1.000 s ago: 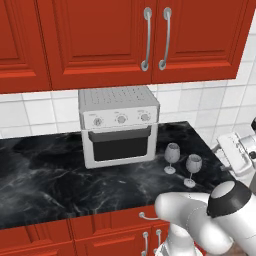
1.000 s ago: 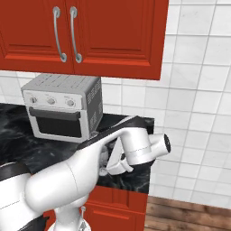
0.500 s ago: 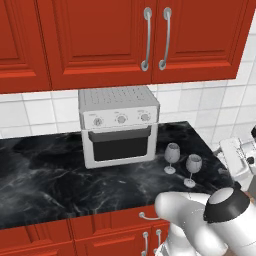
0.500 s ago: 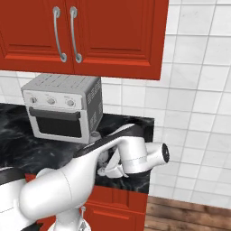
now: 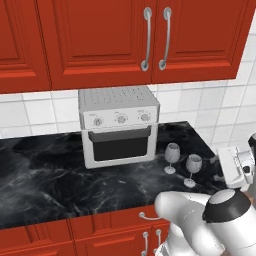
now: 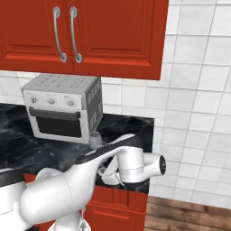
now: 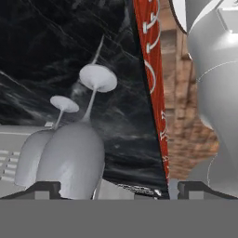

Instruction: Retrieve the wine glasses from the counter and place one next to each plate.

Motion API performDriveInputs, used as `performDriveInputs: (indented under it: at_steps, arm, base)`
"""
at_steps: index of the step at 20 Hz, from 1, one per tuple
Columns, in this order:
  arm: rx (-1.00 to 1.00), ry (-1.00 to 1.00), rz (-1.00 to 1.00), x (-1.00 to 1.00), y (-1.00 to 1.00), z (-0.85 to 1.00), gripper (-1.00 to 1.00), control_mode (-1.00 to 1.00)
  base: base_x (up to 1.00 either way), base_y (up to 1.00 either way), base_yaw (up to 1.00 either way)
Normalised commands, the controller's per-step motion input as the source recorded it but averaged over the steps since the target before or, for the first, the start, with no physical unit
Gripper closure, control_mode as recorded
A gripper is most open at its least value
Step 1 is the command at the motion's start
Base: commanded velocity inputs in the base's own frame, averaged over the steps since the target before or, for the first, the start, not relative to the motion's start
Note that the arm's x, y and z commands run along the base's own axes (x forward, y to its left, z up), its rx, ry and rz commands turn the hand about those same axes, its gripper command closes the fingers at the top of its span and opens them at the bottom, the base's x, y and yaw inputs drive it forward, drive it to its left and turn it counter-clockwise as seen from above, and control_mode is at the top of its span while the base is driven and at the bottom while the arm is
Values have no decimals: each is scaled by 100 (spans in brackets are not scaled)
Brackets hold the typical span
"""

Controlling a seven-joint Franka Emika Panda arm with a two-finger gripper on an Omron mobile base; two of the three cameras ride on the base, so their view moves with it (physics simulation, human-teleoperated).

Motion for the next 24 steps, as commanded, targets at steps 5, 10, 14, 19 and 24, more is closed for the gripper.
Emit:
performDriveInputs:
  at_steps: [5,10,14,19,24]
  arm:
    - [9,0,2,0,0,-23,-100,-100]
    - [8,0,3,5,0,-30,-100,-100]
    - [4,0,3,14,0,-26,-100,-100]
    - [1,0,0,24,0,-20,-100,-100]
    - [0,0,0,16,0,-13,-100,-100]
  base:
    - [0,0,0]
    - [0,0,0]
    - [0,0,0]
    - [0,0,0]
    - [0,0,0]
